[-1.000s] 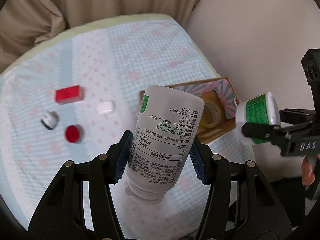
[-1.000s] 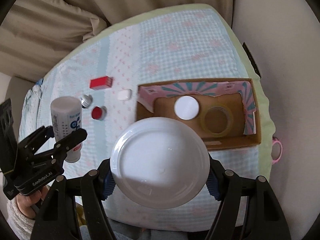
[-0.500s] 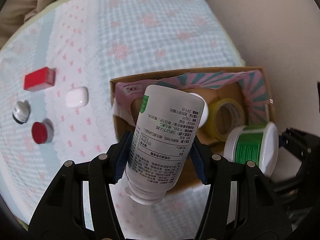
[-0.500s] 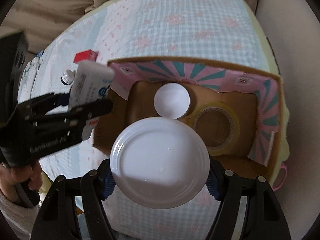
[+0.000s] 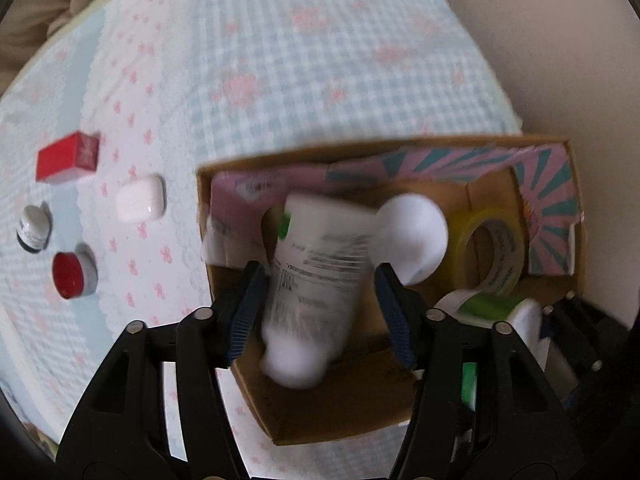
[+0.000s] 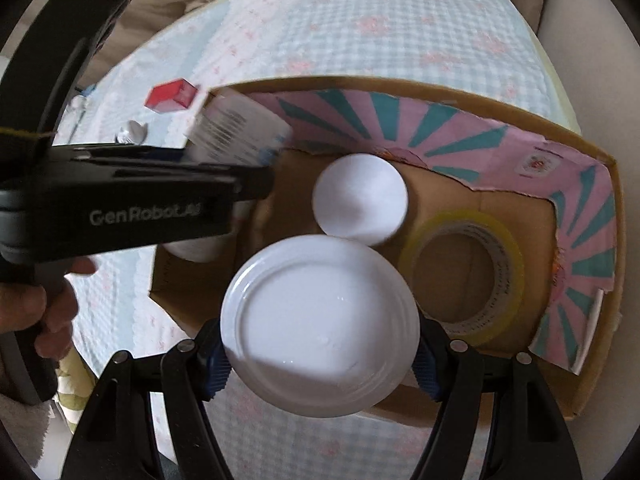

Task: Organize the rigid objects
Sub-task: 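Carry the bottle and jar into the cardboard box and release both, then withdraw both grippers from the box toward the remaining items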

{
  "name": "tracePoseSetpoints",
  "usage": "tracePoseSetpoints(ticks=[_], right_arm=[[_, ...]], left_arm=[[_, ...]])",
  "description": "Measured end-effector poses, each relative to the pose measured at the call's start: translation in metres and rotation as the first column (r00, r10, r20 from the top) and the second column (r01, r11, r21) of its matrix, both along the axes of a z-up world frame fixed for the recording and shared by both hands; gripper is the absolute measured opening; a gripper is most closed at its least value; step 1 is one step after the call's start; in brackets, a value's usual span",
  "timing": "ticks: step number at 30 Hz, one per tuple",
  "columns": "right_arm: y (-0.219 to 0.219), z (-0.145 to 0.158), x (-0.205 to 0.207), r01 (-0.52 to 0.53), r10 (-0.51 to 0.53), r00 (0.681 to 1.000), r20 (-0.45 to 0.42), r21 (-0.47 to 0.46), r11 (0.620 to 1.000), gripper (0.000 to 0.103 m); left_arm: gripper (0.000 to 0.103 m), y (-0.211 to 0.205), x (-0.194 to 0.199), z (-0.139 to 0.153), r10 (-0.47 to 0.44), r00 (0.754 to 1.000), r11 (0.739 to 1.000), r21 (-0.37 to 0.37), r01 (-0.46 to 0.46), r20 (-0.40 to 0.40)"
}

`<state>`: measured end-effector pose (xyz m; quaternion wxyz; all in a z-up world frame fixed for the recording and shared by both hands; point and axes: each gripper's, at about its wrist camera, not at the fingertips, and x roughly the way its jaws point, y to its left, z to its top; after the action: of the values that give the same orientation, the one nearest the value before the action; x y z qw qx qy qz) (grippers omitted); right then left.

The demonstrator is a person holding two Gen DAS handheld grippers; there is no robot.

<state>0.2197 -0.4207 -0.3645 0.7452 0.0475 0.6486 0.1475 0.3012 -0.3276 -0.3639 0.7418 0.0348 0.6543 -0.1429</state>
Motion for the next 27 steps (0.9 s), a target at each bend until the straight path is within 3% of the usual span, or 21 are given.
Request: tracePoseSetpoints(ticks=[1, 2, 3, 10, 20, 27], right_arm=[[0.0, 0.0, -0.001, 0.007, -0.007, 1.0, 0.009, 0.011, 1.0, 0.078], [-0.002, 0.001, -0.003, 0.016, -0.017, 1.0, 0.021, 0.025, 1.0, 0.088], [-0.003, 0.003, -0.006, 0.023, -0.024, 0.999, 0.036, 0.027, 0.999, 0.103], [-0.006, 0.008, -0.017, 0.021, -0.022, 0.997, 0.077, 0.016, 1.0, 0.103], [-0.009, 0.016, -0.02, 0.043, -0.042, 0.997, 0.071, -0.02, 0.999, 0.103], [-0.015, 0.025, -0.02, 0.081, -0.079, 0.995, 0.062, -0.032, 0.996, 0.103]], left_arm=[[0.093, 0.0, 0.001, 0.004, 0.005, 1.0, 1.0, -0.011, -0.004, 0.009], [0.103, 0.0, 0.001, 0.01, 0.006, 1.0, 1.0, -0.021, -0.005, 0.026], [0.103, 0.0, 0.001, 0.013, 0.004, 0.999, 1.0, -0.02, -0.003, 0.035], [0.103, 0.001, -0.001, 0.025, -0.007, 0.998, 1.0, -0.003, 0.007, 0.062], [0.103, 0.008, -0.01, 0.036, 0.0, 0.997, 1.0, -0.016, 0.001, 0.08], [0.103, 0.026, -0.02, 0.056, 0.028, 0.99, 1.0, 0.007, -0.029, 0.139]])
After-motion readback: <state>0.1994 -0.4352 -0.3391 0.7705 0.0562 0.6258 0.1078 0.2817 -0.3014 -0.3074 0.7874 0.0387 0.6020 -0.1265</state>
